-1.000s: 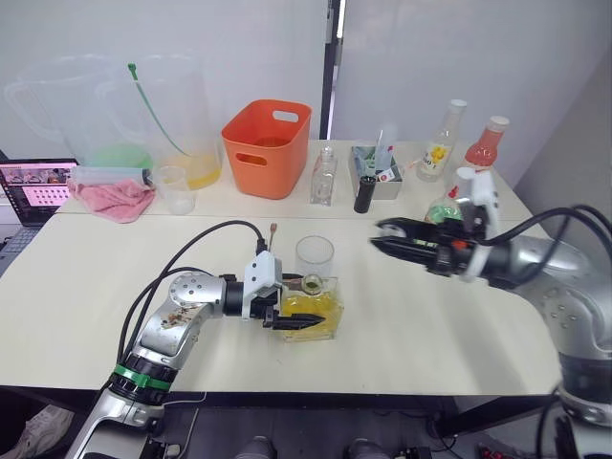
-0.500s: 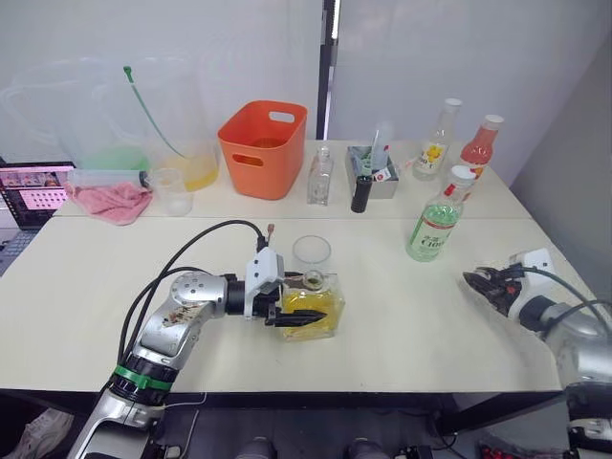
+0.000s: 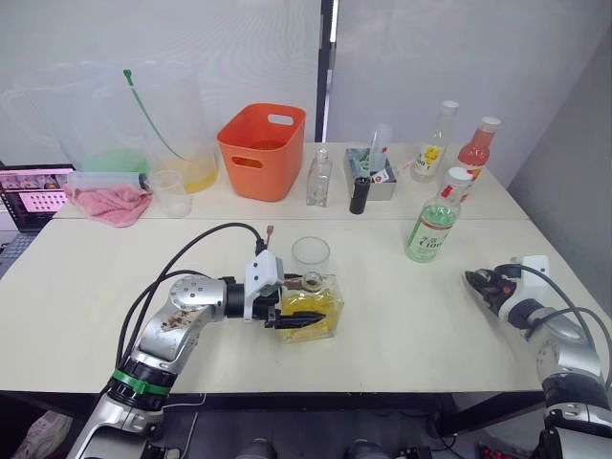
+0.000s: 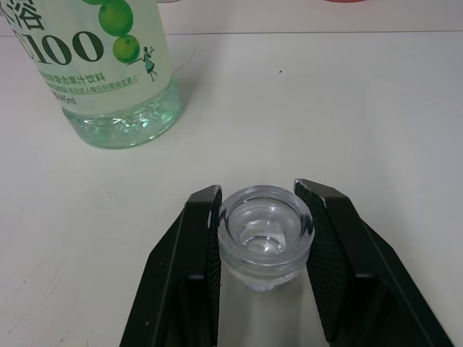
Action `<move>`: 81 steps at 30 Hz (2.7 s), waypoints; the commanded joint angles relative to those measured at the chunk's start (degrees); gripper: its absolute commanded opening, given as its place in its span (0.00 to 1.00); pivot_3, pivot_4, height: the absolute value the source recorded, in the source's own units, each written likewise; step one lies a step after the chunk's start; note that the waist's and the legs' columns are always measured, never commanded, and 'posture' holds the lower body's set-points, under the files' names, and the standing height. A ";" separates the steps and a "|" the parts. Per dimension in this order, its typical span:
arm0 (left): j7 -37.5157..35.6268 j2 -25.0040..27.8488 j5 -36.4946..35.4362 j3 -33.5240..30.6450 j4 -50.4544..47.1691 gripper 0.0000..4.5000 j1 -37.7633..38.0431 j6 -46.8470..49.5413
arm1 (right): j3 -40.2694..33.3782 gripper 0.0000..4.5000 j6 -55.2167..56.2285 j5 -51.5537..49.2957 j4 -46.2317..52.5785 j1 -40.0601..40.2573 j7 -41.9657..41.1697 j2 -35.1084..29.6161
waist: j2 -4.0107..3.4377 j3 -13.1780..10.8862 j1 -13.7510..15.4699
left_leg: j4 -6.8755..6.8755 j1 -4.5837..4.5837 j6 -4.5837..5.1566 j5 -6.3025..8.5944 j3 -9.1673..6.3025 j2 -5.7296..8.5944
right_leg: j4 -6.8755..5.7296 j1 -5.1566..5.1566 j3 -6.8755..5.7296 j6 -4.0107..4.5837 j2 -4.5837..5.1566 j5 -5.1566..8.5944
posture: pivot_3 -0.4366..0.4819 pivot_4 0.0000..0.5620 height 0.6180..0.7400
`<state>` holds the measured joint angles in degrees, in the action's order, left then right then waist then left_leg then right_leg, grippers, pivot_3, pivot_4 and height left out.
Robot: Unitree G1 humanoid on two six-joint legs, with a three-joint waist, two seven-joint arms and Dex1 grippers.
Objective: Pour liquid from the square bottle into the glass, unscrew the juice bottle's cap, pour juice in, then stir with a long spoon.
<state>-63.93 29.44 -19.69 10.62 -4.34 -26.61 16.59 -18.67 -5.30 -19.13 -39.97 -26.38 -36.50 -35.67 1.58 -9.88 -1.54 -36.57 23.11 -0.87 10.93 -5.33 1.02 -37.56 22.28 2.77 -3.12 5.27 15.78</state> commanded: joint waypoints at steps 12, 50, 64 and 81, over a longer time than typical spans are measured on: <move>1.84 0.61 -2.88 -2.67 -2.75 0.62 0.11 3.33 | -5.72 0.99 -10.33 -8.99 17.65 1.69 -7.44 -6.56 | -0.23 -0.06 -0.53 | 0.00 0.04 0.00 0.00 0.00 0.01 | 0.01 0.01 0.00 -0.02 0.01 0.01 | 0.48 0.27 1.00; 25.18 14.73 -1.21 -18.51 -5.78 0.62 -9.77 18.06 | 9.90 0.99 -36.53 -24.59 54.51 -0.19 -19.01 -8.40 | 0.18 -0.60 1.03 | 0.04 0.64 0.02 0.02 -0.25 0.03 | 0.40 0.34 -0.28 -0.07 0.03 0.03 | 0.48 0.27 1.00; 25.65 5.36 16.98 -2.28 14.83 0.62 -24.18 -6.26 | 5.47 0.99 -40.01 -28.43 66.97 5.74 -10.65 -8.90 | 0.28 -0.66 0.70 | -0.26 1.32 -0.02 -0.01 -0.33 0.14 | -0.25 1.19 -0.26 -0.05 0.06 -0.02 | 0.48 0.27 1.00; 32.28 3.15 35.75 4.04 27.77 0.62 -28.18 -31.80 | 2.67 0.99 -40.25 -31.85 72.86 9.86 -7.28 -9.49 | 0.29 -0.67 0.71 | -0.32 1.34 -0.02 -0.02 -0.31 0.19 | -0.39 1.19 -0.25 -0.06 0.10 -0.02 | 0.48 0.27 1.00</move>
<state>-34.58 32.65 15.56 16.68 26.07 -50.98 -12.42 -14.30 -46.27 -50.25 30.82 -16.73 -43.85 -44.16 1.87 -10.54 -0.83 -36.89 24.45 -0.88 10.91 -5.64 1.22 -37.96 23.48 2.52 -3.18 5.38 15.76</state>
